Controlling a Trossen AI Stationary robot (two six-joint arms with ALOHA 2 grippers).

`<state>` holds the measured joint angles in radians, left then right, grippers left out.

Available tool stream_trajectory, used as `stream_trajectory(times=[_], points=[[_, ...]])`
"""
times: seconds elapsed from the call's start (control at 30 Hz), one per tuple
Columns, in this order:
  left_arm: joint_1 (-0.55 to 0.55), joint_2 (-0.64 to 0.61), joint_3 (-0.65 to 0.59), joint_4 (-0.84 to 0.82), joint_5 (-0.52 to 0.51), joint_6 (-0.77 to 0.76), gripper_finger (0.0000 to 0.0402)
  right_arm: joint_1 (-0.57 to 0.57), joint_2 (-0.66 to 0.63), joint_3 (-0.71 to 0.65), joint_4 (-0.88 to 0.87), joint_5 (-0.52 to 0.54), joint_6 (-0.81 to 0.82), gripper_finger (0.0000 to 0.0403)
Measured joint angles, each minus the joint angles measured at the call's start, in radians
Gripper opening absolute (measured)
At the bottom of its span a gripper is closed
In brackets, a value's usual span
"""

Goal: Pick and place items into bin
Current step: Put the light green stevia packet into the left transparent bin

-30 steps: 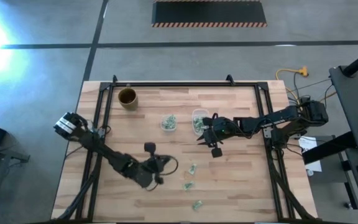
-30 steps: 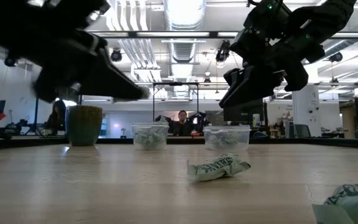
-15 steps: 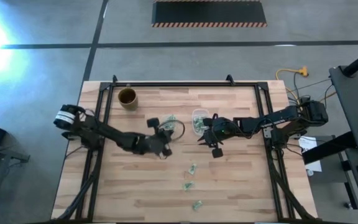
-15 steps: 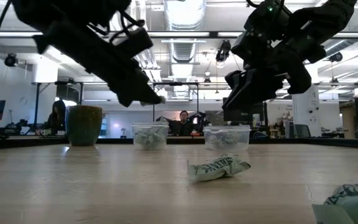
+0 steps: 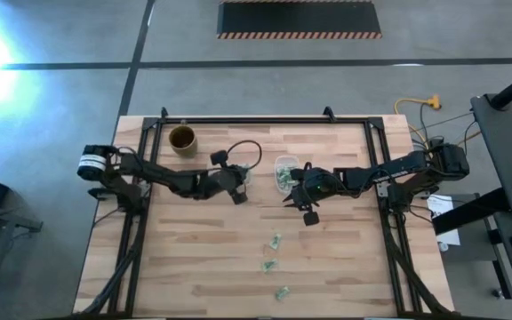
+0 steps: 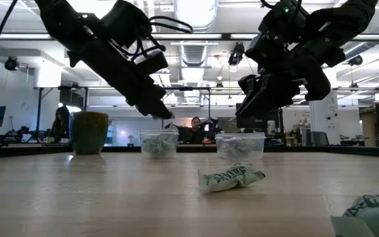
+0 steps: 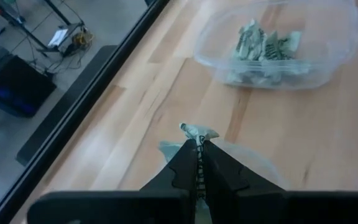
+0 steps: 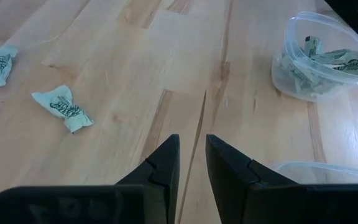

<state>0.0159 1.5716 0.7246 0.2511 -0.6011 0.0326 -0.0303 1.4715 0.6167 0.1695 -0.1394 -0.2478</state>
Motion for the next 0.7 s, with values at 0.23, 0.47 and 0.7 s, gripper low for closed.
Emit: stream_trajectory(times=[0.23, 0.47, 0.7], points=[[0.029, 0.0, -0.002, -0.008, 0.006, 0.0, 0.0004, 0.0, 0.0, 0.0, 0.0, 0.0, -0.008, 0.0068], [0.037, 0.0, -0.014, -0.009, 0.006, -0.007, 0.0004, 0.0, 0.0, 0.0, 0.0, 0.0, -0.011, 0.0068], [0.043, 0.0, -0.015, -0.025, 0.055, -0.027, 0.0004, 0.0, 0.0, 0.0, 0.0, 0.0, -0.011, 0.0068]])
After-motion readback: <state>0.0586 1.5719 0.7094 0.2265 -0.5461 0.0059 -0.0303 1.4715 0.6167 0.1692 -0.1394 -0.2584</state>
